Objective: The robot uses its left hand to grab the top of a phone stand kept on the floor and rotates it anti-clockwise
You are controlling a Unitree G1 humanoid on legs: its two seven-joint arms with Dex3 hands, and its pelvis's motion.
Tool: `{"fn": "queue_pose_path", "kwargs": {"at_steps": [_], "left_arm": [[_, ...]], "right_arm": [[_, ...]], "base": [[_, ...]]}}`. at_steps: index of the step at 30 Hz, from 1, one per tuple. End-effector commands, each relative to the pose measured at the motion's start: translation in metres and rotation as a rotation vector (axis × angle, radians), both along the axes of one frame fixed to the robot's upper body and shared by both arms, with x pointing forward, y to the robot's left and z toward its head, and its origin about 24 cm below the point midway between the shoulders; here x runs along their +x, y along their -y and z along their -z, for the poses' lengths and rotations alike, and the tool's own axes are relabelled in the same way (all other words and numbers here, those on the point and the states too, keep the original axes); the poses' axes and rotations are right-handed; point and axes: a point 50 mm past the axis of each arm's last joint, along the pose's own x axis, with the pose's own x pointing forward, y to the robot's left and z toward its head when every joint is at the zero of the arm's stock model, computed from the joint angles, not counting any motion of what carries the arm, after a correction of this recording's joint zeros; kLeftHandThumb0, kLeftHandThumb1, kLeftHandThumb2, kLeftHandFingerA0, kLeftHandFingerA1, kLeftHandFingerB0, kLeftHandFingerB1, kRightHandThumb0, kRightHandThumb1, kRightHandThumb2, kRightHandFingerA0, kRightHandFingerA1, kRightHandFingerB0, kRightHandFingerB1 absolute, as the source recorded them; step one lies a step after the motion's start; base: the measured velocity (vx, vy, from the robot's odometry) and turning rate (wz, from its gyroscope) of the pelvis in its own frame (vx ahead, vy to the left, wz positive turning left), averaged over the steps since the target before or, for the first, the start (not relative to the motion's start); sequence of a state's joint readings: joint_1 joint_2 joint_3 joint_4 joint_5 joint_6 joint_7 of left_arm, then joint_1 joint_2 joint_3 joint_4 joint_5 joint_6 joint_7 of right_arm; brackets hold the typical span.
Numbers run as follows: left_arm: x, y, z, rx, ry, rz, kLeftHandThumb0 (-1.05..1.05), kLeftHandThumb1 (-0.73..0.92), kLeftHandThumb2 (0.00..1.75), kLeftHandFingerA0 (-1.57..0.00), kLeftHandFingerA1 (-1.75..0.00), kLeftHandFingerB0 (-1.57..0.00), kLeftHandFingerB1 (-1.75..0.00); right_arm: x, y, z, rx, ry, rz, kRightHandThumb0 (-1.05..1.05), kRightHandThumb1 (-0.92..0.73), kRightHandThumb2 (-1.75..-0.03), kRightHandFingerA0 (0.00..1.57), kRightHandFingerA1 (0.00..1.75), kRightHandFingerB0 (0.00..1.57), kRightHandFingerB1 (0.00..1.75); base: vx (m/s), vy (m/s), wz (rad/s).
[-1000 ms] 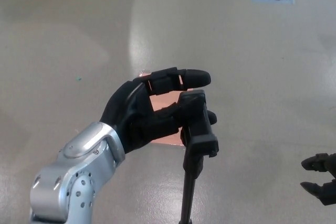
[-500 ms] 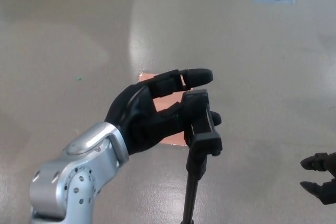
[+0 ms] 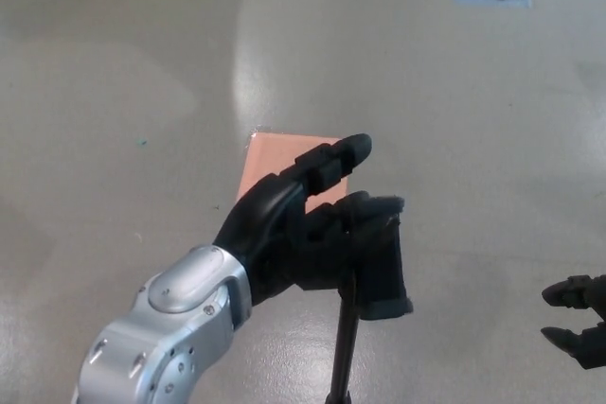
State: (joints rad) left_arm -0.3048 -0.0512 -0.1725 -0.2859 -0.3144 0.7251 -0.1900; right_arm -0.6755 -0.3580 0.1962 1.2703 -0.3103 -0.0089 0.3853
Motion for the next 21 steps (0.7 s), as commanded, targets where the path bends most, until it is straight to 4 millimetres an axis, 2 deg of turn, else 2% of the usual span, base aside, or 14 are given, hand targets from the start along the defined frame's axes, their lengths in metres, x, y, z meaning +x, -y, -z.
{"fn": "queue_pose_path", "kwargs": {"at_steps": [1, 15, 16, 18, 19, 20, 21], "left_arm": [[-0.005, -0.005, -0.005, 0.095, 0.242, 0.042, -0.76, 0.45, 0.8, 0.0, 0.0, 0.0, -0.01], [0.0, -0.012, -0.005, 0.083, 0.276, 0.046, -0.78, 0.46, 0.8, 0.0, 0.0, 0.0, 0.0], [0.001, -0.013, -0.006, 0.081, 0.28, 0.045, -0.73, 0.49, 0.56, 0.0, 0.0, 0.0, 0.0], [0.003, -0.016, -0.008, 0.078, 0.286, 0.044, -0.73, 0.49, 0.56, 0.0, 0.0, 0.0, 0.0], [0.004, -0.017, -0.009, 0.079, 0.289, 0.044, -0.73, 0.49, 0.56, 0.0, 0.0, 0.0, 0.0], [0.004, -0.018, -0.01, 0.081, 0.294, 0.044, -0.73, 0.49, 0.56, 0.0, 0.0, 0.0, 0.0], [0.006, -0.021, -0.013, 0.079, 0.304, 0.037, -0.74, 0.4, 0.69, 0.0, 0.0, 0.0, 0.0]], "right_arm": [[0.001, 0.003, -0.003, -0.01, -0.012, 0.004, -0.46, -0.7, -0.78, 0.27, 0.44, 0.09, 0.34], [0.003, 0.002, -0.005, -0.006, -0.004, -0.003, -0.46, -0.7, -0.78, 0.27, 0.44, 0.11, 0.35], [0.003, 0.002, -0.005, -0.009, -0.005, -0.006, -0.46, -0.71, -0.78, 0.25, 0.43, 0.1, 0.35], [0.004, 0.002, -0.005, -0.013, -0.005, -0.009, -0.46, -0.71, -0.78, 0.25, 0.43, 0.1, 0.35], [0.004, 0.002, -0.006, -0.013, -0.005, -0.009, -0.4, -0.82, -0.65, 0.32, 0.38, 0.14, 0.28], [0.004, 0.002, -0.006, -0.013, -0.005, -0.009, -0.4, -0.82, -0.65, 0.32, 0.38, 0.14, 0.28], [0.004, 0.002, -0.006, -0.014, -0.006, -0.006, -0.47, -0.71, -0.79, 0.27, 0.44, 0.11, 0.35]], "base": [[0.0, 0.0, 0.0], [0.0, 0.0, 0.0], [0.0, 0.0, 0.0], [0.0, 0.0, 0.0], [0.0, 0.0, 0.0], [0.0, 0.0, 0.0], [0.0, 0.0, 0.0]]}}
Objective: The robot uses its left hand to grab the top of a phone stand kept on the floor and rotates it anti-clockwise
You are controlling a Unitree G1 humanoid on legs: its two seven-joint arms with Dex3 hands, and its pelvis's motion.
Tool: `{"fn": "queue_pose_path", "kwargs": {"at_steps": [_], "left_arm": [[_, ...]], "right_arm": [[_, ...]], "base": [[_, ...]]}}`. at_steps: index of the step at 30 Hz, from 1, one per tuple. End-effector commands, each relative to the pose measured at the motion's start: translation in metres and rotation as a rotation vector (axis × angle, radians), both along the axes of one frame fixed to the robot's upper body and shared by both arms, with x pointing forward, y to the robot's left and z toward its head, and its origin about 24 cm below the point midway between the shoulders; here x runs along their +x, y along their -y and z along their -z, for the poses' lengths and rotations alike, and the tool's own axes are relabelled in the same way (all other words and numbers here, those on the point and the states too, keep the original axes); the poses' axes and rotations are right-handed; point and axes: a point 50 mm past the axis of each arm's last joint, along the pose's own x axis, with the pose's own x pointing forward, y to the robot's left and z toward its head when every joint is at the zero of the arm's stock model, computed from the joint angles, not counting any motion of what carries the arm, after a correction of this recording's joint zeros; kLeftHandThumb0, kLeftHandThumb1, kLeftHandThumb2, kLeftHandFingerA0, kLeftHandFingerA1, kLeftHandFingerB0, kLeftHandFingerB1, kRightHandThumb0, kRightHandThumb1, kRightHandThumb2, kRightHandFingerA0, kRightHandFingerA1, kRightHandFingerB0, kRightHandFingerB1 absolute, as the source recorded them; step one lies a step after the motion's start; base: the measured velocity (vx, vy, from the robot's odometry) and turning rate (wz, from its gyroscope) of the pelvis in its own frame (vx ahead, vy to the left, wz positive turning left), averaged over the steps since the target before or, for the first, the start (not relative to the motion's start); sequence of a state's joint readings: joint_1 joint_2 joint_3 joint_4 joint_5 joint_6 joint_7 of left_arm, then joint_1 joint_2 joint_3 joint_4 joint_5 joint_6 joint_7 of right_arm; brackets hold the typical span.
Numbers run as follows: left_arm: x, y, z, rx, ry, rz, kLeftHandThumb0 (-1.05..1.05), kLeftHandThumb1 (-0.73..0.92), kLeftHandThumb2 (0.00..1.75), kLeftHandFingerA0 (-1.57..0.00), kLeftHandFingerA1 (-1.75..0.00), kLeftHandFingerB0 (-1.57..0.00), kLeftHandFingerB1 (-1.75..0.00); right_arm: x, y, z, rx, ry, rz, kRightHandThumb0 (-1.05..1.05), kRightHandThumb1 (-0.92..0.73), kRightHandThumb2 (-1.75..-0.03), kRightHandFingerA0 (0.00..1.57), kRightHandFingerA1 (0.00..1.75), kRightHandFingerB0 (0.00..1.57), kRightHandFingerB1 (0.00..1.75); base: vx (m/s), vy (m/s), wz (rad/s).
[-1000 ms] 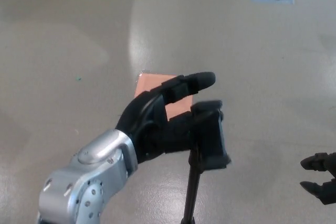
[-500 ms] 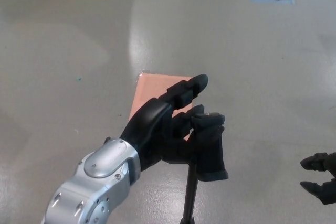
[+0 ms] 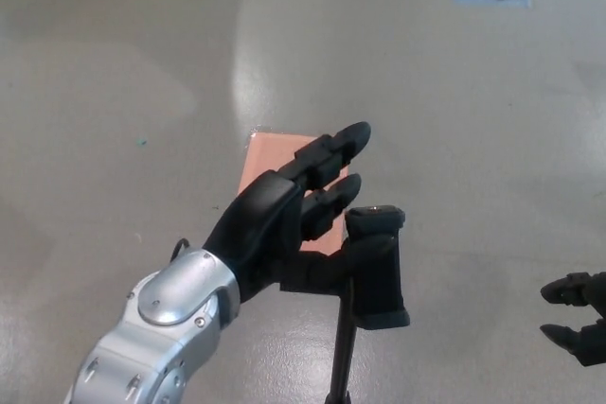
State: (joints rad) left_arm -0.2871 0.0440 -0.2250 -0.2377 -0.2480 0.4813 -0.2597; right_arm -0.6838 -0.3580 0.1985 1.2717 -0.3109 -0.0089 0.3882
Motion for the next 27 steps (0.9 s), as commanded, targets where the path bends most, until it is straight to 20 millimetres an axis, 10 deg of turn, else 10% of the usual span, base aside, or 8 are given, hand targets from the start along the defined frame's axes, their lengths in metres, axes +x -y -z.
{"fn": "queue_pose_path", "kwargs": {"at_steps": [1, 12, 13, 17, 27], "left_arm": [[0.007, -0.015, -0.016, -0.001, 0.131, 0.001, -0.74, 0.4, 0.69, 0.0, 0.0, 0.0, 0.0], [0.011, -0.059, -0.066, -0.088, 0.243, 0.119, -0.81, 0.51, 0.56, 0.0, 0.0, 0.0, 0.0], [0.01, -0.068, -0.071, -0.083, 0.24, 0.165, -0.78, 0.45, 0.83, 0.0, 0.0, 0.0, -0.04], [0.009, -0.103, -0.085, -0.101, 0.229, 0.305, -0.73, 0.42, 0.82, 0.0, -0.07, 0.0, -0.1], [0.008, -0.176, -0.08, -0.292, 0.208, 0.215, -0.92, 0.51, 0.83, -0.1, -0.3, -0.01, -0.14]], "right_arm": [[0.002, 0.003, -0.003, -0.016, -0.011, 0.002, -0.47, -0.71, -0.79, 0.27, 0.44, 0.11, 0.35], [0.004, 0.001, -0.005, -0.018, -0.008, -0.011, -0.45, -0.72, -0.77, 0.28, 0.43, 0.13, 0.35], [0.004, 0.001, -0.005, -0.016, -0.009, -0.011, -0.45, -0.73, -0.77, 0.26, 0.43, 0.13, 0.35], [0.004, 0.0, -0.005, -0.01, -0.01, -0.022, -0.44, -0.73, -0.77, 0.24, 0.42, 0.12, 0.35], [0.002, 0.0, -0.003, -0.006, -0.02, -0.003, -0.44, -0.73, -0.77, 0.24, 0.42, 0.13, 0.34]], "base": [[0.0, 0.0, 0.0], [0.0, 0.0, 0.0], [0.0, 0.0, 0.0], [0.0, 0.0, 0.0], [0.0, 0.0, 0.0]]}}
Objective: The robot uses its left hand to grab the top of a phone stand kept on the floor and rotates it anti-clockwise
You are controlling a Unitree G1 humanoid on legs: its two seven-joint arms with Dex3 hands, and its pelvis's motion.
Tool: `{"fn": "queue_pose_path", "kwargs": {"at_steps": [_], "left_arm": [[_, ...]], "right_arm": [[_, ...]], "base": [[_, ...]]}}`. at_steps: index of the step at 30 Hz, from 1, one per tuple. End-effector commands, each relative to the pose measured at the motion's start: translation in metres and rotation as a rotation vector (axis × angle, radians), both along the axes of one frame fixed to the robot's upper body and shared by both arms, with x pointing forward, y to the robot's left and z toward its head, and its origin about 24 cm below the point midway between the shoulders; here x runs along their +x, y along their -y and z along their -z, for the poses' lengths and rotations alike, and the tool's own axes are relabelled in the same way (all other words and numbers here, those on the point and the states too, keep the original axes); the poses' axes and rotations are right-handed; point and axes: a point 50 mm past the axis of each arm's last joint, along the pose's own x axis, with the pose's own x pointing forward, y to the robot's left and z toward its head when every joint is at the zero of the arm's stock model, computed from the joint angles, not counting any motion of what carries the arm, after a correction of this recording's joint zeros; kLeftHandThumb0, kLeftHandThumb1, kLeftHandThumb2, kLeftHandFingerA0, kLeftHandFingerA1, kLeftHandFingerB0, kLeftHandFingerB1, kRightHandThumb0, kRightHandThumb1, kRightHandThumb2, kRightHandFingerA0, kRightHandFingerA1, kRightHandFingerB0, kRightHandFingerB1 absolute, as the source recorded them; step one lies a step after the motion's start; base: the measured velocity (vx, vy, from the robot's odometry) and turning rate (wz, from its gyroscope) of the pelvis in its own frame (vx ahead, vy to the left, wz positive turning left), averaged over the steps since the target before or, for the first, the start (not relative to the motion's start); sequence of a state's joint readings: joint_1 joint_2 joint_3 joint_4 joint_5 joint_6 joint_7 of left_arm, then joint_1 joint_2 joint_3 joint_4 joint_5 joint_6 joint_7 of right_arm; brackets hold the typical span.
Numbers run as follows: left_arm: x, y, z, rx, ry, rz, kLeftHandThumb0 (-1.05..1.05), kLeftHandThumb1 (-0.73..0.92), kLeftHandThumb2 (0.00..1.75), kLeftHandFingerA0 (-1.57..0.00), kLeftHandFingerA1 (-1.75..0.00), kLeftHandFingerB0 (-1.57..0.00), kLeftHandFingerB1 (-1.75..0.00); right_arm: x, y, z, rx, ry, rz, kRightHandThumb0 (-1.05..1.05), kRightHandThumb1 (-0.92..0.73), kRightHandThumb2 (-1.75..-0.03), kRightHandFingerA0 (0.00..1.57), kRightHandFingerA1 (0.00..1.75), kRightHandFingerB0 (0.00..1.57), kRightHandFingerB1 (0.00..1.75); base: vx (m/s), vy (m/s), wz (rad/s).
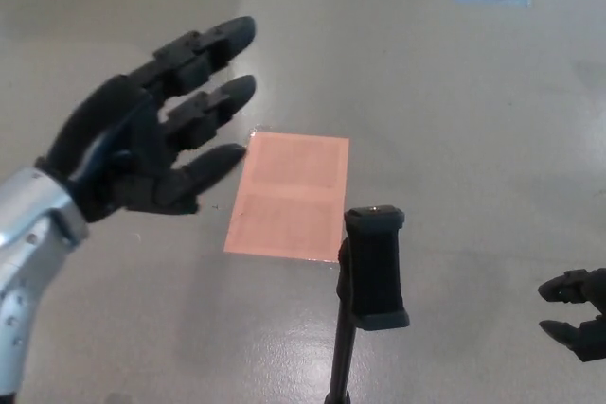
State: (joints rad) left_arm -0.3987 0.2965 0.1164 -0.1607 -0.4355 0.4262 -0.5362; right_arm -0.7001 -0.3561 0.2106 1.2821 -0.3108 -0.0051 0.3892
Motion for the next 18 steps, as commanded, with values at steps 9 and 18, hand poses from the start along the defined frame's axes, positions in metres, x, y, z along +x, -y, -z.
{"fn": "queue_pose_path", "kwargs": {"at_steps": [9, 18], "left_arm": [[-0.012, -0.103, 0.073, 0.258, -0.117, -0.399, -0.65, 0.48, 0.75, -0.06, -0.34, -0.1, -0.3], [-0.022, -0.122, 0.154, 0.656, -0.319, -0.626, -0.51, 0.61, 0.59, -0.22, -0.32, -0.17, -0.27]], "right_arm": [[-0.008, 0.003, 0.008, -0.016, -0.033, -0.005, -0.45, -0.72, -0.78, 0.28, 0.43, 0.11, 0.34], [-0.013, 0.003, 0.014, 0.025, -0.032, 0.032, -0.45, -0.73, -0.77, 0.26, 0.42, 0.11, 0.34]], "base": [[0.0, 0.0, 0.0], [0.0, 0.0, 0.0]]}}
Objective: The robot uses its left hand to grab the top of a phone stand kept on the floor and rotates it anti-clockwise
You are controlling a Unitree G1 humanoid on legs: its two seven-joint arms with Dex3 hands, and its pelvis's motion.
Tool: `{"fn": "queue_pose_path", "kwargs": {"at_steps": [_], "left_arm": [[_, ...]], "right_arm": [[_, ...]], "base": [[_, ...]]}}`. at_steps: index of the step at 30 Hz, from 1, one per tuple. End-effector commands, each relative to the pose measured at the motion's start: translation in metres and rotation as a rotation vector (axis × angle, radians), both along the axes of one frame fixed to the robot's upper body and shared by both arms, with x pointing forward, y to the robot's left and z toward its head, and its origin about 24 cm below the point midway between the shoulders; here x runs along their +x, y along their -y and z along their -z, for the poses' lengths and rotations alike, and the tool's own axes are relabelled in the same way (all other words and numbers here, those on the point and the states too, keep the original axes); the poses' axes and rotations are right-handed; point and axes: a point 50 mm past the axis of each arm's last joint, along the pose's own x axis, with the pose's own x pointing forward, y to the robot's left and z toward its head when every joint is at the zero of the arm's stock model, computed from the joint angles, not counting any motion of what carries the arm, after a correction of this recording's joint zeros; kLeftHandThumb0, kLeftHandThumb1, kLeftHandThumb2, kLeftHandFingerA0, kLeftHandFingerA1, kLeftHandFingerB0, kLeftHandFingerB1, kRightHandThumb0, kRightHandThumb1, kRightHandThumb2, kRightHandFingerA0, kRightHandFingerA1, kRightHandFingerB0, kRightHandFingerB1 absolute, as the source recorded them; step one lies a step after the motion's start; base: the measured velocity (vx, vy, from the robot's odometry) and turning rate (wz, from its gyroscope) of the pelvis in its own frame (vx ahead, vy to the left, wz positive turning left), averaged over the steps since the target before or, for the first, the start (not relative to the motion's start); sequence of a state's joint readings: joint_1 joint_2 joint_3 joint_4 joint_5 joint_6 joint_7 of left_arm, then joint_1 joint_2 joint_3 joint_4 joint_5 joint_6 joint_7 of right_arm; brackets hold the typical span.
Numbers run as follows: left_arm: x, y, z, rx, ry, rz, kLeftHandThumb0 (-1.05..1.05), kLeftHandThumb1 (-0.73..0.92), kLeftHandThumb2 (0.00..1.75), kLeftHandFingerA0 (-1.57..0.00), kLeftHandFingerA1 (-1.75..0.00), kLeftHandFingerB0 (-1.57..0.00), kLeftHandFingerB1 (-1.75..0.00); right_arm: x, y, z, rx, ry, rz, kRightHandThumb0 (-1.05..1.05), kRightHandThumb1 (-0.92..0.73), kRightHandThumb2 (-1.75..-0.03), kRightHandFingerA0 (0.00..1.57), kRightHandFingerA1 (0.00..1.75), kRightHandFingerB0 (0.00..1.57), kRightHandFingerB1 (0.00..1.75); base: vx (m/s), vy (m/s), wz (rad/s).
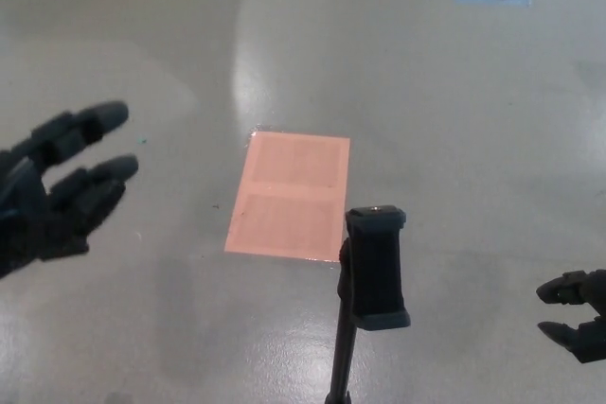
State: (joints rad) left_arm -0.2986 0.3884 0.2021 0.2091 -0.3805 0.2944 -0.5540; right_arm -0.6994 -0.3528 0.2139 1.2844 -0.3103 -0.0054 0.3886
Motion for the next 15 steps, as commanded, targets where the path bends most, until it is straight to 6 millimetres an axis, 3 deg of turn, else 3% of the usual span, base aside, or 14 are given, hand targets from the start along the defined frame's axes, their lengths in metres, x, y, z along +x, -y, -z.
{"fn": "queue_pose_path", "kwargs": {"at_steps": [1, 5, 6, 10, 11, 13, 15], "left_arm": [[-0.025, -0.047, 0.09, 0.659, -0.195, -0.298, -0.59, 0.57, 0.72, -0.21, -0.38, -0.16, -0.35], [-0.033, -0.059, 0.105, 0.706, -0.278, -0.327, -0.59, 0.55, 0.77, -0.28, -0.43, -0.13, -0.36], [-0.035, -0.061, 0.108, 0.717, -0.289, -0.331, -0.53, 0.65, 0.59, -0.51, -0.38, -0.21, -0.28], [-0.04, -0.065, 0.116, 0.725, -0.315, -0.333, -0.51, 0.66, 0.6, -0.54, -0.39, -0.22, -0.29], [-0.044, -0.064, 0.121, 0.717, -0.334, -0.326, -0.5, 0.67, 0.6, -0.45, -0.37, -0.23, -0.3], [-0.049, -0.064, 0.127, 0.728, -0.357, -0.316, -0.55, 0.65, 0.6, -0.53, -0.38, -0.24, -0.3], [-0.056, -0.063, 0.136, 0.747, -0.388, -0.301, -0.54, 0.65, 0.6, -0.51, -0.37, -0.24, -0.29]], "right_arm": [[-0.013, 0.005, 0.013, 0.024, -0.027, 0.036, -0.46, -0.72, -0.79, 0.27, 0.43, 0.1, 0.35], [-0.015, 0.005, 0.016, 0.018, -0.03, 0.039, -0.46, -0.72, -0.79, 0.27, 0.43, 0.1, 0.34], [-0.016, 0.004, 0.017, 0.019, -0.033, 0.041, -0.46, -0.72, -0.79, 0.27, 0.43, 0.1, 0.34], [-0.02, 0.004, 0.022, 0.006, -0.042, 0.043, -0.47, -0.71, -0.79, 0.32, 0.45, 0.11, 0.35], [-0.025, 0.005, 0.027, -0.006, -0.05, 0.035, -0.47, -0.71, -0.79, 0.35, 0.46, 0.1, 0.35], [-0.03, 0.006, 0.031, -0.006, -0.062, 0.036, -0.46, -0.72, -0.78, 0.29, 0.44, 0.09, 0.34], [-0.037, 0.009, 0.037, -0.002, -0.081, 0.039, -0.47, -0.72, -0.79, 0.29, 0.44, 0.1, 0.34]], "base": [[0.0, 0.0, 0.0], [0.0, 0.0, 0.0], [0.0, 0.0, 0.0], [0.0, 0.0, 0.0], [0.0, 0.0, 0.0], [0.0, 0.0, 0.0], [0.0, 0.0, 0.0]]}}
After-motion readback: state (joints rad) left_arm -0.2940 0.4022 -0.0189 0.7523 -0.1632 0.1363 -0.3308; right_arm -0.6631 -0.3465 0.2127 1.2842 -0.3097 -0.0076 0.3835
